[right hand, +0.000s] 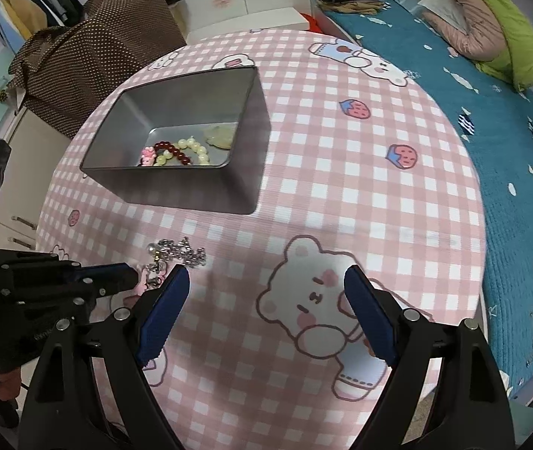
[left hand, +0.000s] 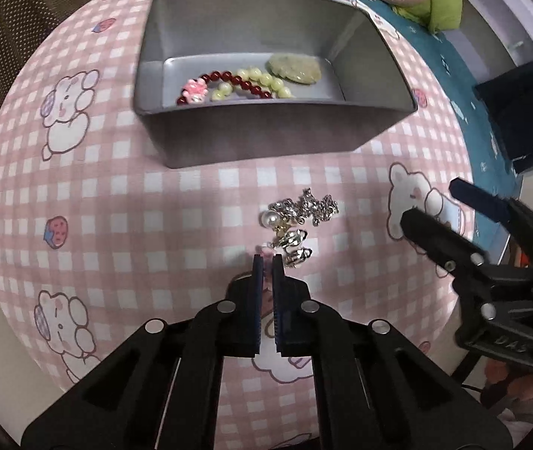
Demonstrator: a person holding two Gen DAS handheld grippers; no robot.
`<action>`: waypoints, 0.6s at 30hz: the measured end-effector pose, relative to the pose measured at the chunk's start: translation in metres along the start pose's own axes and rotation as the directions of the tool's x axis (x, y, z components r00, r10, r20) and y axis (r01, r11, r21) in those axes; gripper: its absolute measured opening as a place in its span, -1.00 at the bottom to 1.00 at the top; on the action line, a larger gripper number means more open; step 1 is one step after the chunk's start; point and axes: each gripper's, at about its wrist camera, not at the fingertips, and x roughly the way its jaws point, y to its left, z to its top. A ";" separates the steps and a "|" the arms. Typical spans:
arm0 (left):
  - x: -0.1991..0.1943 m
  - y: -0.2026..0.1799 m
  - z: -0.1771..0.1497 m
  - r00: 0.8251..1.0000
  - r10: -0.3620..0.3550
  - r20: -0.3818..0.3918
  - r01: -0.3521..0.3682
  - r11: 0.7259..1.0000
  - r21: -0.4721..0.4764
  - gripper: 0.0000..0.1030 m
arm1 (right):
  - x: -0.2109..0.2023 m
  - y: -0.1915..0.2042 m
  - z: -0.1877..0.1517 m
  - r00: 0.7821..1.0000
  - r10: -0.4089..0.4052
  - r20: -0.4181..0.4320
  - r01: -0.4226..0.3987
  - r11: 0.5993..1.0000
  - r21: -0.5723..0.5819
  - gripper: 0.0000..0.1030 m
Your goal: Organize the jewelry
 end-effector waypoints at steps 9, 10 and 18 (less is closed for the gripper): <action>-0.025 0.020 -0.001 0.999 -0.032 0.043 0.035 0.997 -0.070 -0.92 | 0.008 0.016 0.003 0.999 0.036 -0.011 -0.037 0.998 -0.047 0.58; -0.027 0.019 -0.002 0.998 -0.034 0.048 0.037 0.997 -0.074 -0.93 | 0.009 0.019 0.003 0.999 0.045 -0.015 -0.046 0.997 -0.056 0.58; -0.046 0.031 -0.004 0.995 -0.038 0.089 0.046 0.994 -0.098 -0.97 | 0.021 0.045 0.002 0.989 0.136 -0.061 -0.143 0.980 -0.139 0.09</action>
